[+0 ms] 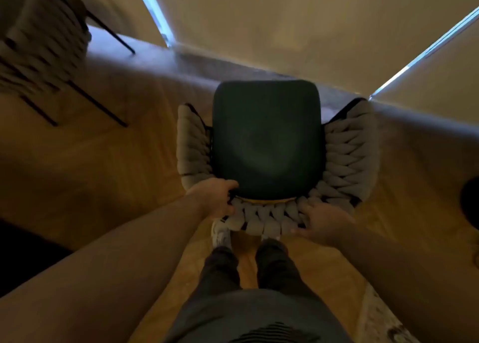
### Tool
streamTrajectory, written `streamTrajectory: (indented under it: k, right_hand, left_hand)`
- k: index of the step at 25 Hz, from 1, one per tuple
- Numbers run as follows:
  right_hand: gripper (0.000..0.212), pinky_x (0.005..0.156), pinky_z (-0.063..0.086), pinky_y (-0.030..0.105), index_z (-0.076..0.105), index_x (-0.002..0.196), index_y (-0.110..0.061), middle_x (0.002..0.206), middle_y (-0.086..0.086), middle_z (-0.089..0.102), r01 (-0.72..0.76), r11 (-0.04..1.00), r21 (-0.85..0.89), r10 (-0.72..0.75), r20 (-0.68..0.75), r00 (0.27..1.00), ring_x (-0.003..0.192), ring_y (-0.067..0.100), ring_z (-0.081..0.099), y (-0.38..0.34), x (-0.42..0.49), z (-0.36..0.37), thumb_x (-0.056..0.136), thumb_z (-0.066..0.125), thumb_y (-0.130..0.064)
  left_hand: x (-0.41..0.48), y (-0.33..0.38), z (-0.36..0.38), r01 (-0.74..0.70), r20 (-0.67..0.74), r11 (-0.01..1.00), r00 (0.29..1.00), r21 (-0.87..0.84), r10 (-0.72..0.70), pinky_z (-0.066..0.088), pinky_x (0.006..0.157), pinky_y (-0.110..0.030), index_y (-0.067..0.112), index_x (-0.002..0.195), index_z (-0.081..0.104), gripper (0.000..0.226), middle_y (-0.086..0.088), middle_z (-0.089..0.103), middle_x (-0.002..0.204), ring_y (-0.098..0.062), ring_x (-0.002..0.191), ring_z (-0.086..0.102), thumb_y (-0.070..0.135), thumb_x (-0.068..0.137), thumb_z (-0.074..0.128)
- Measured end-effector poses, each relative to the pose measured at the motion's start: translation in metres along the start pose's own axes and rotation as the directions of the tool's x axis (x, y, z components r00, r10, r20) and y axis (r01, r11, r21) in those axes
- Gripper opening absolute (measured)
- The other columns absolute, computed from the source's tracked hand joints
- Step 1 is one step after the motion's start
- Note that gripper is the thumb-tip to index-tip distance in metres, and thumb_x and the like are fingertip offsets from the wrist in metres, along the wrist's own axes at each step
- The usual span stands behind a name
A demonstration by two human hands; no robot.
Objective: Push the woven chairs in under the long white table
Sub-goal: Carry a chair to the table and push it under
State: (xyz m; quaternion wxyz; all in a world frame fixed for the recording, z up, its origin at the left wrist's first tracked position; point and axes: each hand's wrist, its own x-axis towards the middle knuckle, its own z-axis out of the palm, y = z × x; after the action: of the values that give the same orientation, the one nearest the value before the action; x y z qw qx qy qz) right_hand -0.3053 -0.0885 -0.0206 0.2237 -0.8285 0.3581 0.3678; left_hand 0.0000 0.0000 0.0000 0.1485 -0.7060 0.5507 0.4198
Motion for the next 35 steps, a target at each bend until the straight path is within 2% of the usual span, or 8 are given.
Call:
streamTrajectory:
  k: [2,6,10,15,22,28,31,35]
  right_hand:
    - [0.087,0.107,0.044,0.043,0.044,0.151,-0.023,0.147,0.003,0.053,0.038,0.994,-0.099,-0.031,0.076,0.997,0.131,0.025,0.052,0.005,0.002,0.008,0.089,0.042,-0.084]
    - [0.058,0.109,0.040,0.042,0.046,0.144,-0.028,0.142,0.002,0.057,0.127,0.980,-0.153,-0.112,0.102,0.988,0.128,0.025,0.053,0.018,0.016,0.018,0.094,0.056,-0.055]
    - [0.066,0.110,0.040,0.041,0.038,0.154,-0.030,0.145,0.002,0.056,0.127,0.956,-0.265,-0.083,0.173,0.981,0.131,0.024,0.053,0.033,0.031,0.012,0.094,0.061,-0.044]
    - [0.063,0.114,0.039,0.041,0.034,0.159,-0.030,0.145,0.001,0.059,0.179,0.909,-0.377,-0.098,0.225,0.969,0.128,0.024,0.056,0.031,0.039,0.013,0.099,0.048,-0.016]
    - [0.057,0.091,0.051,0.032,0.042,0.152,-0.032,0.133,0.002,0.061,0.175,0.934,-0.312,-0.091,0.265,0.960,0.114,0.021,0.062,0.028,0.050,-0.001,0.098,0.056,-0.022]
    - [0.057,0.092,0.048,0.030,0.044,0.153,-0.033,0.135,0.001,0.061,0.191,0.919,-0.344,-0.115,0.230,0.966,0.117,0.019,0.061,-0.015,0.059,-0.035,0.098,0.057,-0.020]
    - [0.055,0.094,0.049,0.031,0.046,0.152,-0.032,0.135,0.000,0.060,0.199,0.907,-0.370,-0.121,0.222,0.968,0.118,0.019,0.061,-0.050,0.069,-0.049,0.098,0.057,-0.021]
    - [0.063,0.102,0.049,0.038,0.036,0.157,-0.034,0.143,0.003,0.055,0.258,0.875,-0.410,-0.176,0.227,0.958,0.128,0.023,0.057,-0.110,0.085,-0.068,0.100,0.055,-0.018]
  left_hand:
    - [0.010,0.012,0.014,-0.005,0.076,0.999,0.997,0.044,0.002,0.051,0.107,-0.044,0.034,0.160,0.033,0.086,-0.003,0.053,0.152,-0.027,0.134,0.054,0.053,0.087,0.074]
    - [0.016,0.027,0.052,-0.012,0.233,0.983,0.972,0.182,-0.032,0.051,0.103,-0.043,0.030,0.159,0.035,0.088,-0.006,0.058,0.142,-0.029,0.126,0.057,0.051,0.086,0.077]
    - [0.019,0.027,0.064,-0.018,0.135,0.946,0.990,0.323,-0.028,0.048,0.098,-0.042,0.029,0.137,0.056,0.041,-0.004,0.065,0.127,-0.026,0.114,0.060,0.032,0.096,0.062]
    - [0.017,0.028,0.070,0.027,0.104,0.920,0.992,0.392,-0.074,0.043,0.097,-0.044,0.029,0.127,0.064,0.028,-0.002,0.067,0.118,-0.026,0.111,0.059,0.026,0.104,0.048]
    - [0.001,0.024,0.048,0.063,0.006,0.931,0.998,0.359,-0.070,0.039,0.100,-0.042,0.023,0.118,0.066,0.021,-0.003,0.066,0.117,-0.025,0.113,0.058,0.021,0.104,0.051]
    - [-0.020,-0.019,0.032,0.117,-0.073,0.952,0.992,0.284,-0.100,0.036,0.089,-0.038,0.024,0.116,0.067,0.017,-0.002,0.065,0.111,-0.022,0.094,0.051,0.027,0.103,0.057]
    - [-0.037,-0.054,0.034,0.140,-0.083,0.958,0.989,0.249,-0.123,0.042,0.096,-0.039,0.027,0.118,0.067,0.018,0.000,0.065,0.110,-0.022,0.102,0.058,0.031,0.101,0.060]
    - [-0.062,-0.106,0.045,0.191,-0.086,0.972,0.980,0.138,-0.180,0.042,0.101,-0.041,0.031,0.123,0.065,0.023,0.003,0.060,0.109,-0.022,0.109,0.057,0.032,0.101,0.059]
